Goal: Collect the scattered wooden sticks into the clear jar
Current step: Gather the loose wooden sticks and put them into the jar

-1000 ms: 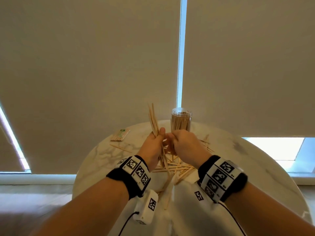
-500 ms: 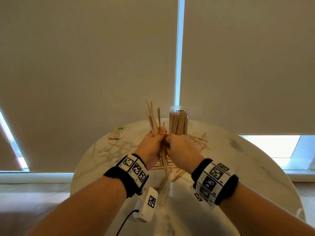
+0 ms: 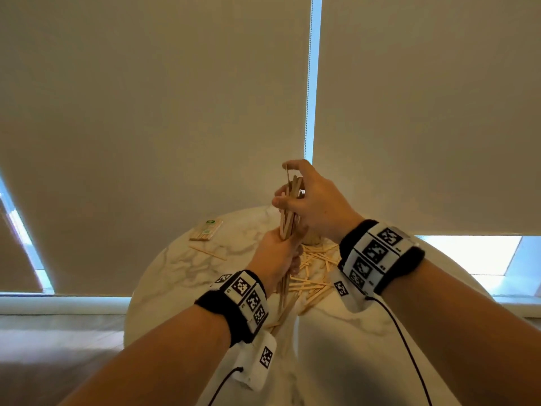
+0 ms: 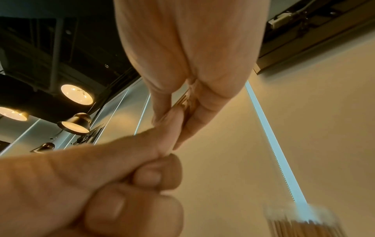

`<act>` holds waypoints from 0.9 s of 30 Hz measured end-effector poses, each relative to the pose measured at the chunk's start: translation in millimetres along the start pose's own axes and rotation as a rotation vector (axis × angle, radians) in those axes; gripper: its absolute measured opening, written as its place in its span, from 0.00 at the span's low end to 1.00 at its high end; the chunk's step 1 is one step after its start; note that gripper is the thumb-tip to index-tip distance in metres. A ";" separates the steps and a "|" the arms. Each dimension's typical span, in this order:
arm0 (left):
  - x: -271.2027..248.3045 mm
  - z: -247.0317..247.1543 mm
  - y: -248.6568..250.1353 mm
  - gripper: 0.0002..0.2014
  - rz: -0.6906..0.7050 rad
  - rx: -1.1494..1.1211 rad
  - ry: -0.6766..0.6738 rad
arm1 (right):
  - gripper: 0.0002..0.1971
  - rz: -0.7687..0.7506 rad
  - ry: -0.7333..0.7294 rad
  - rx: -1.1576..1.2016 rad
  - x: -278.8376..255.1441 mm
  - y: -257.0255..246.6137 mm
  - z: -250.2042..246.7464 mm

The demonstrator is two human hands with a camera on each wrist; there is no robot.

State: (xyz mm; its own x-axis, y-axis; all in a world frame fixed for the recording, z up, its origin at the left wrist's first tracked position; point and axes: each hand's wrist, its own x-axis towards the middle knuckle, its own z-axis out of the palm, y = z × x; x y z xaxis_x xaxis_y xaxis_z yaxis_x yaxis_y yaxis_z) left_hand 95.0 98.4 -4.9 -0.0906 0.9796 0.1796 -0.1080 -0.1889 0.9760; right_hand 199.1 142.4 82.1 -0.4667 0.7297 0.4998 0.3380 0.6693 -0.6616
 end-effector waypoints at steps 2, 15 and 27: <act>-0.7 0.9 0.0 0.17 -0.001 0.010 -0.005 | 0.35 -0.039 0.024 -0.037 4.4 -5.5 -6.8; 2.0 17.8 5.2 0.12 -0.038 0.148 -0.062 | 0.28 0.125 -0.366 -0.374 1.4 -8.8 -4.3; 25.5 -24.1 50.8 0.19 0.197 -0.221 0.270 | 0.09 0.271 -0.790 -0.428 -60.7 49.7 18.7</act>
State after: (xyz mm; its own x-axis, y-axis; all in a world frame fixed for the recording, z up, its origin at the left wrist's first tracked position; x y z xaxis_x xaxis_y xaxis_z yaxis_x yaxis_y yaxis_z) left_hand 63.3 112.1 46.3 -0.3850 0.8752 0.2929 -0.2705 -0.4104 0.8709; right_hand 229.0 128.8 8.4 -0.6946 0.6670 -0.2696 0.7152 0.5997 -0.3591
